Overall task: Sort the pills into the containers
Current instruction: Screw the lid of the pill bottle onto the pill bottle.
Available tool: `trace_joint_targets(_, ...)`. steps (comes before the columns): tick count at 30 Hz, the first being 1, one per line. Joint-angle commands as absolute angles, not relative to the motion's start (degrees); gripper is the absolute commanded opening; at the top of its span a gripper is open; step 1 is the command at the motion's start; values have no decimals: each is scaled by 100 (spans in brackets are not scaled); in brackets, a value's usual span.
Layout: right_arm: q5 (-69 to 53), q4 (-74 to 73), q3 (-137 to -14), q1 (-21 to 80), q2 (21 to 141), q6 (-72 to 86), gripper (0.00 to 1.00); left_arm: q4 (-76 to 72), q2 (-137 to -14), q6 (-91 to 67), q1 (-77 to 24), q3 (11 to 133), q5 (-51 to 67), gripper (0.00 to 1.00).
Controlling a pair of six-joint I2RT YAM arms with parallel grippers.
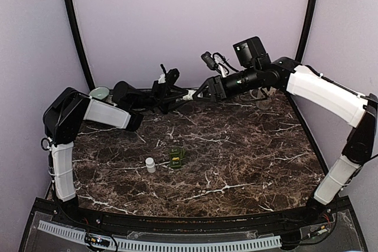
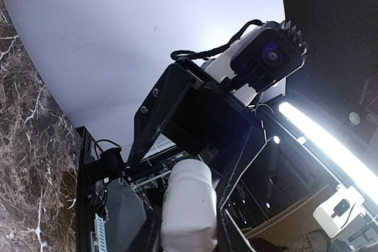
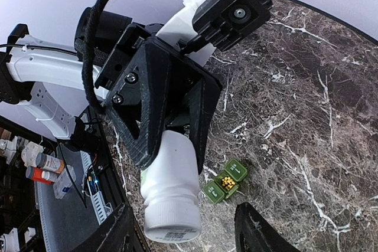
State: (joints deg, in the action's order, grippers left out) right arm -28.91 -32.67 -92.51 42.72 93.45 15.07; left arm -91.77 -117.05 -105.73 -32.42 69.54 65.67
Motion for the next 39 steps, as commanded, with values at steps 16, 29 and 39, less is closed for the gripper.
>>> trace_joint_targets(16,-3025,-3171,-9490,4320,9308,1472,50,-9510,-11672,-10553,-3277,7058,6697,0)
trace_joint_targets(29,-3130,-3149,-9469,4324,9311,1512,37,-9525,-11676,-10554,-3272,7060,6678,0)
trace_joint_targets(39,-3330,-2827,-9305,4316,9261,1735,23,-9612,-11665,-10631,-3278,7092,6601,0)
